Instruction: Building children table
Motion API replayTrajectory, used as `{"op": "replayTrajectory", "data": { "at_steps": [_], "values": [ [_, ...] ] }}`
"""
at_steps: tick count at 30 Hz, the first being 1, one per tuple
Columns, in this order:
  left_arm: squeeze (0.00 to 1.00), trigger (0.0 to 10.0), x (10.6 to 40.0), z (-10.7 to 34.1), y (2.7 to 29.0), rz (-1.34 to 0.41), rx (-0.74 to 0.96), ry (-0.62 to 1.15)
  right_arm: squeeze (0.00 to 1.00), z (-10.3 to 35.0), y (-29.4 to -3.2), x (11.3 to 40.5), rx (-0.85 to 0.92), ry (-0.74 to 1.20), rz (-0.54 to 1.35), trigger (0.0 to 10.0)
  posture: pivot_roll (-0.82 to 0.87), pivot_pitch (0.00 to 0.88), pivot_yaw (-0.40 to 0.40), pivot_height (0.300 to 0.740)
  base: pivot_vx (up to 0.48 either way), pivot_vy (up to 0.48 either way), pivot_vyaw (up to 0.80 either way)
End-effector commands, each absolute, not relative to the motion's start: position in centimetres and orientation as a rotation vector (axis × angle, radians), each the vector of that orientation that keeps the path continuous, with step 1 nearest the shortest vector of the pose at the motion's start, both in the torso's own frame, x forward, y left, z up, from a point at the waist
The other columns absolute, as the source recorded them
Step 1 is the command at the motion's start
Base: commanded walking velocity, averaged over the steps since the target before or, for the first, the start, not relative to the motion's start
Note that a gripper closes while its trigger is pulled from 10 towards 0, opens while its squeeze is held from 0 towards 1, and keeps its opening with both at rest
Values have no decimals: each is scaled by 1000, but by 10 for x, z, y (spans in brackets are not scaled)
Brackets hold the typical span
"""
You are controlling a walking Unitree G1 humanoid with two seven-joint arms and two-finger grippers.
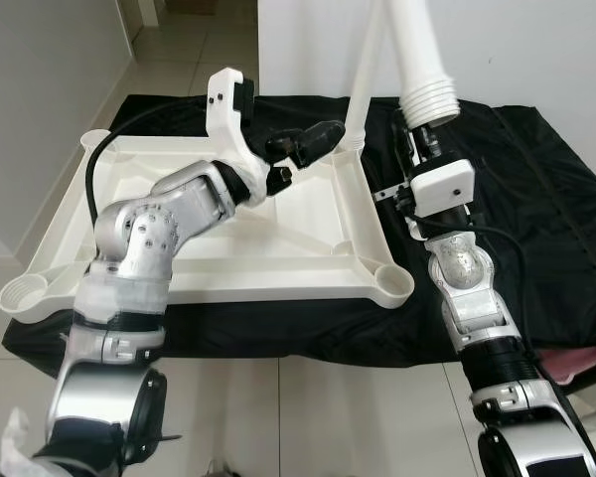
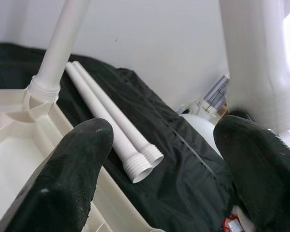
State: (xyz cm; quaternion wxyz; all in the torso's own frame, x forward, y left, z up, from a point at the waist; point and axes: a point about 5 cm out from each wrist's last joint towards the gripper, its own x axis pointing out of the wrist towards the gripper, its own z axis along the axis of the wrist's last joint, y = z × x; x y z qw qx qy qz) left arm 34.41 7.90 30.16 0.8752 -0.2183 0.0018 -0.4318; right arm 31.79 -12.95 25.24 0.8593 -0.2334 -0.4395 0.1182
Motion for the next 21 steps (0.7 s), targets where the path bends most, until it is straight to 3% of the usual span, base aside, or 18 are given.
{"op": "replayTrajectory", "data": {
  "at_steps": [1, 14, 21],
  "values": [
    [0, 10000, 336, 311, 69, -1214, -514, -41, 0, 244, -120, 309, -502, -926, 329, 10000, 2, 34, -20, 740, 0, 0, 0],
    [0, 10000, 346, 333, 76, -1280, -722, -83, 0, 198, -102, 290, -544, -820, 484, 10000, -22, 20, -6, 740, 0, 0, 0],
    [0, 10000, 358, 340, 76, -1222, -755, -84, 0, 189, -104, 285, -580, -804, 515, 10000, -14, 19, -15, 740, 0, 0, 0]
  ]
}}
